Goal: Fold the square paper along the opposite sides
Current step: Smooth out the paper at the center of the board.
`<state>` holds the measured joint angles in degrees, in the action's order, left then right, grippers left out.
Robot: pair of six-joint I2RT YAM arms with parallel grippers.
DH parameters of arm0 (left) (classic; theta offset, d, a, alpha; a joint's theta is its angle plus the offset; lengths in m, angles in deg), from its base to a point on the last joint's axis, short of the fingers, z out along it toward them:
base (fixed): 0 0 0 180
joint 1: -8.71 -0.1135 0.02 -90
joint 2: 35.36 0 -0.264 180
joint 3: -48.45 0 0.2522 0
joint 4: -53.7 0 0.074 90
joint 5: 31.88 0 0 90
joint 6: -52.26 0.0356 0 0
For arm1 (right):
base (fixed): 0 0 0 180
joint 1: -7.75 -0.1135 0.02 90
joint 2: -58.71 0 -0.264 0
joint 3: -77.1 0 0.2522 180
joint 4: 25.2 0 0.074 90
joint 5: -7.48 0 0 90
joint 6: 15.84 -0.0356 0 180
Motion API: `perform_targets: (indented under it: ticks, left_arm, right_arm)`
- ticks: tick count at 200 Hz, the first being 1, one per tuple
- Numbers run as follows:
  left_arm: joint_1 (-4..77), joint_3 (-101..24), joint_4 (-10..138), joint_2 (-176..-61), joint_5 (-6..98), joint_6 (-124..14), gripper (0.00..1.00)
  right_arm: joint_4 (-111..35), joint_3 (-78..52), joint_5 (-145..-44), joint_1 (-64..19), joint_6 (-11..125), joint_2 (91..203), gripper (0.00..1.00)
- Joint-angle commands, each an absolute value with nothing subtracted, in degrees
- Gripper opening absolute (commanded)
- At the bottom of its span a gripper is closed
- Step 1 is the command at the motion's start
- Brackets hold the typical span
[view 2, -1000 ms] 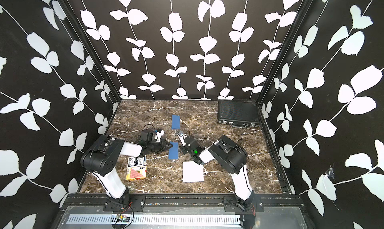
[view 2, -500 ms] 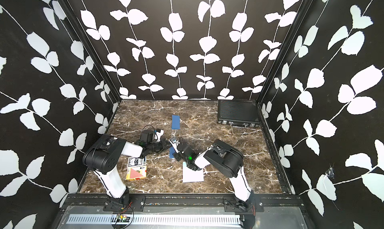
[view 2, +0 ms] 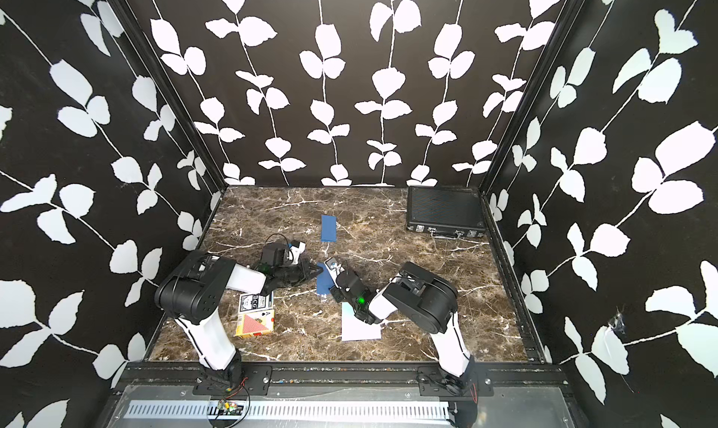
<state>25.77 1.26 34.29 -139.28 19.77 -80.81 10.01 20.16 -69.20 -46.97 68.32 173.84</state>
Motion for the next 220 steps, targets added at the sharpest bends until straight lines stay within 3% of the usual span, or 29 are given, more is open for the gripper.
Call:
perform_targets:
  ticks: [1,32,66,111,163,220]
  left_arm:
    - [23.6,4.0,43.2,-141.6,26.6,-78.7,0.0]
    - [23.1,3.8,43.5,-141.5,26.3,-77.7,0.0]
    - [23.1,2.8,41.6,-143.0,22.2,-77.0,0.0]
    - [22.6,1.5,44.1,-143.1,21.5,-72.7,0.0]
    - [22.1,-0.1,44.6,-144.5,20.9,-72.1,0.0]
    - [20.3,-1.2,46.2,-145.6,20.5,-70.6,0.0]
  right_arm:
    - [5.2,23.3,-66.7,-46.5,67.8,173.1,0.03]
    - [7.2,24.1,-70.4,-46.5,68.6,169.7,0.03]
    - [7.2,19.8,-87.6,-46.1,69.9,167.1,0.07]
    - [6.7,15.5,-100.3,-40.9,70.1,171.0,0.07]
    - [5.0,16.0,-102.3,-40.0,70.2,178.3,0.06]
    - [2.8,21.5,-99.5,-41.0,70.5,175.6,0.06]
